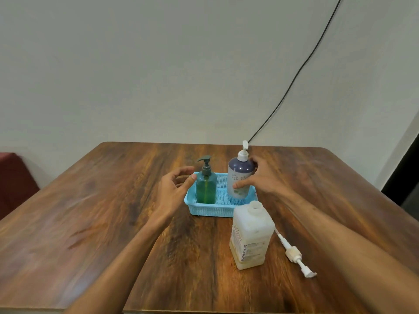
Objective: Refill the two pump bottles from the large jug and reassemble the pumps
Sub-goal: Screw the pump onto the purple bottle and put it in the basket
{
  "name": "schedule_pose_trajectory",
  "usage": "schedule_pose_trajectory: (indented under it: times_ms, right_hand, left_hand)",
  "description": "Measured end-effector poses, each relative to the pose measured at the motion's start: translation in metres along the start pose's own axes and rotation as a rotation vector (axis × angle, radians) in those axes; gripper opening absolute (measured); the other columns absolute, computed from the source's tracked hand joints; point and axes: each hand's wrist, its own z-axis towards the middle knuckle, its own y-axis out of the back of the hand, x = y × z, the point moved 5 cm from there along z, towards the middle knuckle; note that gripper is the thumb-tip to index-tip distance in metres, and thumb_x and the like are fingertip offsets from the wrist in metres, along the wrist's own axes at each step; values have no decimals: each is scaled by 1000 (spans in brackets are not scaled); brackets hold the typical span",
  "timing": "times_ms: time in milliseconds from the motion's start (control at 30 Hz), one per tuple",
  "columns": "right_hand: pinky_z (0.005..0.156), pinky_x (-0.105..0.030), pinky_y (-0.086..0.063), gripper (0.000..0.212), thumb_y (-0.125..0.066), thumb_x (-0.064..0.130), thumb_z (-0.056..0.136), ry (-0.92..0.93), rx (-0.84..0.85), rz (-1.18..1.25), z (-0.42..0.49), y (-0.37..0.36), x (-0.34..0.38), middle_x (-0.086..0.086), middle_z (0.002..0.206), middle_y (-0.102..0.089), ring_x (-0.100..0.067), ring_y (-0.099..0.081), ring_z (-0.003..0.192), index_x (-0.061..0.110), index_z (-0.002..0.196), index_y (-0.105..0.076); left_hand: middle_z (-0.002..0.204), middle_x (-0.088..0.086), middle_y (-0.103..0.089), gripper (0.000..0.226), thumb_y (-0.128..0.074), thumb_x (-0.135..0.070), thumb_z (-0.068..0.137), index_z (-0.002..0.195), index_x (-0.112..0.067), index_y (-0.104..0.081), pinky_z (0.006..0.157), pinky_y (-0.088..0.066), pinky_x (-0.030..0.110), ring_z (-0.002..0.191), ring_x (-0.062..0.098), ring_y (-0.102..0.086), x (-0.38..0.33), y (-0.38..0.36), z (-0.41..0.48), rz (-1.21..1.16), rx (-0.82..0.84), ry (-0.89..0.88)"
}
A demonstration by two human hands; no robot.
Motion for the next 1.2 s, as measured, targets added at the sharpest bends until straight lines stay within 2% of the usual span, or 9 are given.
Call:
schedule_pose_trajectory:
  times_ms: [133, 300, 500, 633, 733, 800, 900, 1067, 1200]
  right_hand:
    - [84, -23, -52, 76, -96, 10, 59, -7, 67, -87, 8, -10, -14, 2, 121, -63, -19, -61, 110, 18, 123, -56]
    - [91, -31, -55, 79, -98, 16, 55, 13, 75, -171, 8, -21, -23, 0, 122, -64, -20, -62, 109, 20, 121, -55]
    - [86, -21, -47, 82, -96, 20, 60, 34, 75, -206, 1, -25, -21, 6, 119, -58, -14, -58, 107, 23, 125, -46]
    - [92, -25, -45, 92, -97, 27, 59, 38, 95, -242, -3, -19, -18, 2, 134, -58, -17, -56, 119, 25, 133, -42]
    - [107, -40, -44, 104, -96, 21, 62, -27, 61, -171, -12, -4, -21, -4, 153, -45, -28, -45, 139, 23, 146, -34]
    - [110, -46, -44, 110, -94, 18, 66, -119, 1, -158, -22, 5, -28, -6, 158, -38, -30, -41, 142, 19, 153, -28]
    - [104, -50, -50, 98, -91, 18, 71, -283, -62, -82, -31, 7, -46, -9, 150, -46, -31, -51, 132, 15, 151, -34]
    - [79, -47, -63, 54, -83, 13, 76, -369, 53, -63, -25, -9, -60, -9, 116, -68, -25, -74, 88, 8, 123, -57]
    - [73, -42, -64, 26, -71, 0, 80, -348, -20, -157, -12, -12, -60, -9, 104, -69, -22, -73, 83, 11, 101, -59]
  left_hand:
    - [115, -4, -73, 25, -71, -21, 93, 118, -16, -72, 88, -61, 34, 104, 11, -69, 14, -3, 7, 19, -16, 18]
    - [108, -13, -71, 20, -70, -15, 94, 113, -21, -72, 85, -61, 33, 102, 9, -68, 25, -5, 9, 34, -21, 31]
    - [110, -6, -72, 22, -69, -12, 94, 115, -17, -72, 86, -62, 36, 102, 12, -69, 27, -4, 9, 51, -34, 45]
    - [117, -2, -71, 26, -69, -16, 95, 121, -16, -69, 84, -61, 32, 102, 10, -66, 31, -4, 12, 138, -32, 56]
    - [125, 1, -66, 38, -69, -22, 95, 131, -13, -62, 75, -54, 19, 101, 10, -63, 35, -4, 14, 223, -25, 74]
    - [132, 4, -62, 46, -68, -26, 96, 138, -12, -55, 82, -56, 26, 107, 15, -62, 38, -4, 16, 281, -5, 127]
    - [138, 11, -59, 53, -68, -28, 96, 141, -8, -50, 96, -56, 39, 117, 23, -61, 46, -8, 21, 408, 65, 241]
    - [101, 5, -69, 29, -68, -16, 95, 120, -3, -67, 69, -60, 28, 80, 10, -66, 60, -19, 33, 503, 211, 320]
    - [88, 15, -72, 4, -67, 1, 85, 86, 1, -70, 73, -63, 49, 79, 26, -72, 65, -20, 46, 528, 152, 307]
